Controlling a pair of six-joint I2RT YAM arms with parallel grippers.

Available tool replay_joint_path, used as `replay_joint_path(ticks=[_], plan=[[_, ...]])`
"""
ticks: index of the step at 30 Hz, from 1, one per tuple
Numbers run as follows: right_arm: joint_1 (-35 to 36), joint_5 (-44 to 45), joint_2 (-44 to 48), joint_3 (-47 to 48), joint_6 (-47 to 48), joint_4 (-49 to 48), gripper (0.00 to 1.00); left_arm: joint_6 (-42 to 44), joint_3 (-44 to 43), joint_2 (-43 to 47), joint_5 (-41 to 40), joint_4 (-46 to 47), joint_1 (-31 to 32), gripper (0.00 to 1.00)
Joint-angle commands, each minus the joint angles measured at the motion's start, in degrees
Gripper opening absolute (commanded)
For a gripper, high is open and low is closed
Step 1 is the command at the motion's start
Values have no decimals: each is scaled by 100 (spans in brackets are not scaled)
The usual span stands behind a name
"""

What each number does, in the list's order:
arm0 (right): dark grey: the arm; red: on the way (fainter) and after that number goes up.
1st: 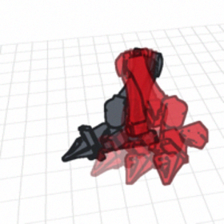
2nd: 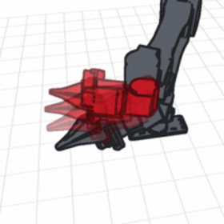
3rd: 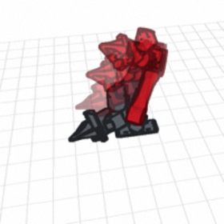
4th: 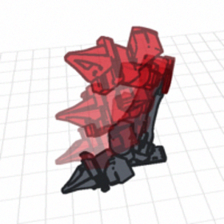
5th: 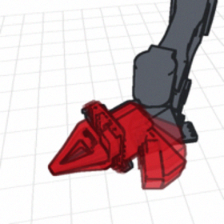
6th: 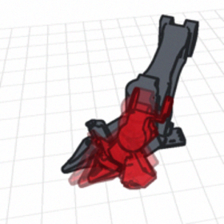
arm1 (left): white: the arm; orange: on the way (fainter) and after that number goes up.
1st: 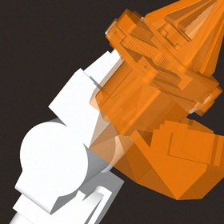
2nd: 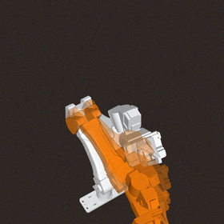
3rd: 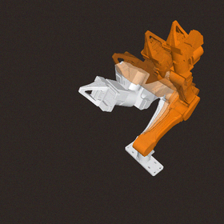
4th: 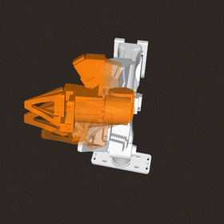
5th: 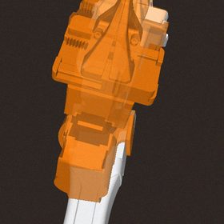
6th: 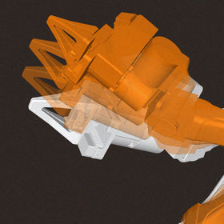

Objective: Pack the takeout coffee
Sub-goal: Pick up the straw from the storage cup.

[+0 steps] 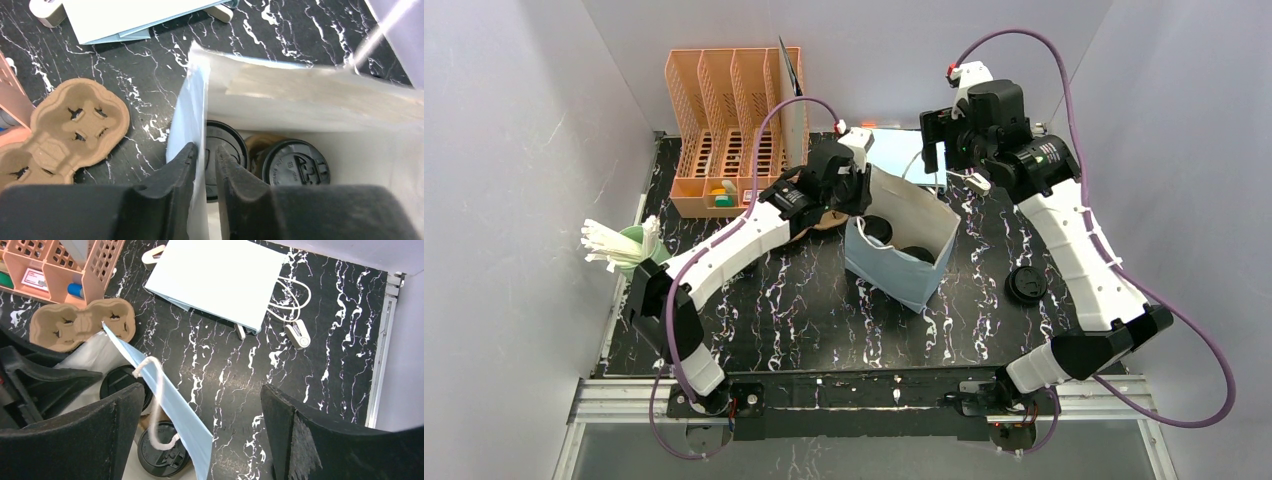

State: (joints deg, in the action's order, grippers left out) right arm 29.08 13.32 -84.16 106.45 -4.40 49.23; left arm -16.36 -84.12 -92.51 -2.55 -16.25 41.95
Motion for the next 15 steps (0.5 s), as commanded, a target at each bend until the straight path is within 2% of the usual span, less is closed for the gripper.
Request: replay_joint_path(ticks=[1,4,6,9,15], plan=[[-45,-289,63,276,-161,-166,94,146,-326,-82,-320,-258,-11,29],[-46,-384,120,269,-283,-258,94,67,-434,110,-750,-416,-6,45],[-45,-426,211,196,-416,-388,94,-84,-491,317,-1325,-584,-11,55],[-47,-588,404,-74,-532,-695,92,-444,-647,610,-2284,-1058,-45,62],[-43,-795,429,-52,-599,-753,91,-987,-1246,991,-4163,-2742,-390,65]])
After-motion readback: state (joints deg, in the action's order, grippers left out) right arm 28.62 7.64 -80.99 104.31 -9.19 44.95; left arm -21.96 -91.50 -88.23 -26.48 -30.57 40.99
